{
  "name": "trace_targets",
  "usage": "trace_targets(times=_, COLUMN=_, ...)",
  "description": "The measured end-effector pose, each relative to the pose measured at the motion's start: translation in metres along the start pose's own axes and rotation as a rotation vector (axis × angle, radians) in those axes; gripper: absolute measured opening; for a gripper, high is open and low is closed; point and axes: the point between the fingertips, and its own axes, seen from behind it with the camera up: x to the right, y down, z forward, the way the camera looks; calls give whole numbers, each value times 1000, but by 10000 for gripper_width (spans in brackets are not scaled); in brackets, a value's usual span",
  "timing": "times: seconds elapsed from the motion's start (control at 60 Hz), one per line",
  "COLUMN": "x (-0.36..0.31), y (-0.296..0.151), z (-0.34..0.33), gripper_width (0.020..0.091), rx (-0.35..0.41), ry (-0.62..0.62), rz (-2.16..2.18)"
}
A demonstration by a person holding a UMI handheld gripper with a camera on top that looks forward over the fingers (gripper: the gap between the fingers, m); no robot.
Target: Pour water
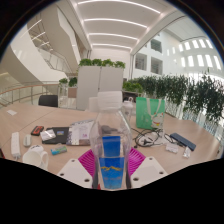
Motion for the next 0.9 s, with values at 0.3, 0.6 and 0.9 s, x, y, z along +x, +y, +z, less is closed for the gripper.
trace_targets(times=0.3, x=0, y=81, z=30, gripper_width=378, rx=-49, ry=-96, rz=78)
trace_targets(times=0.6, x=-1, y=82, z=23, gripper_width=468, rx=-18, ry=-136, rz=95)
trace_targets(times=0.9, x=9, y=92, z=-60, gripper_width=833, rx=-217, ry=-132, rz=80)
